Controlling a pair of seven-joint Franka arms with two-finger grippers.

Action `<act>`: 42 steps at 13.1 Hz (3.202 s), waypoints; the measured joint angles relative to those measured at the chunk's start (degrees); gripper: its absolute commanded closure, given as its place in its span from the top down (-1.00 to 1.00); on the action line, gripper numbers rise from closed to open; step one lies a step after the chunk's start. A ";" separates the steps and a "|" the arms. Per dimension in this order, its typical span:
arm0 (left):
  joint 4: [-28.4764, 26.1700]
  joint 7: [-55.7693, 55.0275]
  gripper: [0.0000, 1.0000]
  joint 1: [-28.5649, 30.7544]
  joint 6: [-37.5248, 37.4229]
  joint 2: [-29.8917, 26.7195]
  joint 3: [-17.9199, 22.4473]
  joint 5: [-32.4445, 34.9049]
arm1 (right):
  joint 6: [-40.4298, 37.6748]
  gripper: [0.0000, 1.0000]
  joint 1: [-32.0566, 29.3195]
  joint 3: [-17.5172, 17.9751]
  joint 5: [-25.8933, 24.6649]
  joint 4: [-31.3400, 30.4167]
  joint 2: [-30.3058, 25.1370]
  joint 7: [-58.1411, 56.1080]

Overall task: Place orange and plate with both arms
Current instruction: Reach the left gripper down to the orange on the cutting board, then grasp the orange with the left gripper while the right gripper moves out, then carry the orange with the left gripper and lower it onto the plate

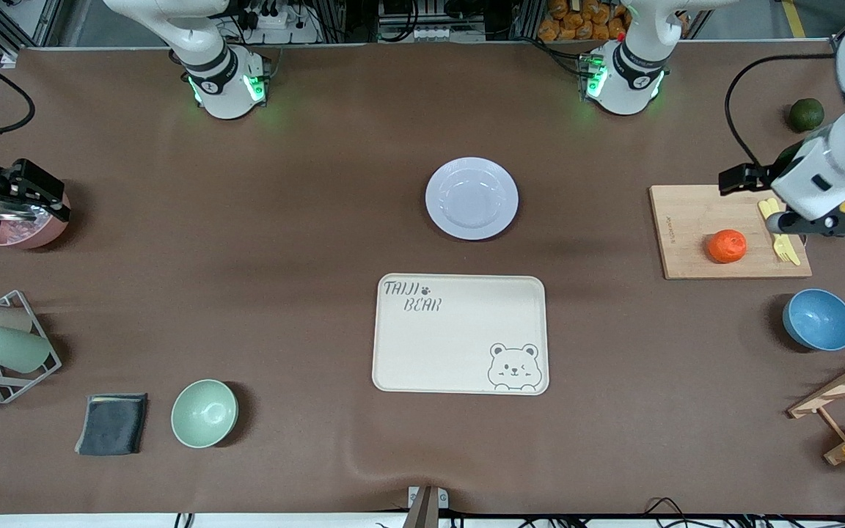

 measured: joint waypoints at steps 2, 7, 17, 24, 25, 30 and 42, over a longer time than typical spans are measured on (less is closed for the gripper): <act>-6.09 0.00 1.00 1.03 6.43 -0.26 -0.03 1.40 | -0.02 1.00 0.00 -0.01 0.00 -0.02 0.09 0.00; -18.64 5.74 1.00 7.67 23.63 0.32 0.01 1.93 | -0.14 1.00 0.01 -0.02 0.00 -0.17 2.04 0.00; -27.46 12.15 1.00 14.28 43.85 10.02 -0.02 13.31 | -0.40 1.00 1.25 0.32 4.44 -0.67 6.63 -0.01; -27.45 13.27 1.00 15.55 47.47 15.38 -0.08 15.38 | 4.19 1.00 2.11 0.16 11.09 -7.58 7.11 0.49; -27.46 13.82 0.74 15.87 48.16 16.19 -0.08 15.52 | 5.37 1.00 2.11 0.17 12.49 -8.67 7.11 0.50; -27.09 16.24 -0.96 17.45 50.61 17.88 -0.15 16.15 | 10.09 1.00 3.08 0.35 14.07 -13.62 7.11 0.59; -14.86 -0.28 -0.97 17.39 21.48 2.86 -26.50 2.11 | 27.51 1.00 9.49 0.55 36.92 -29.85 6.02 0.84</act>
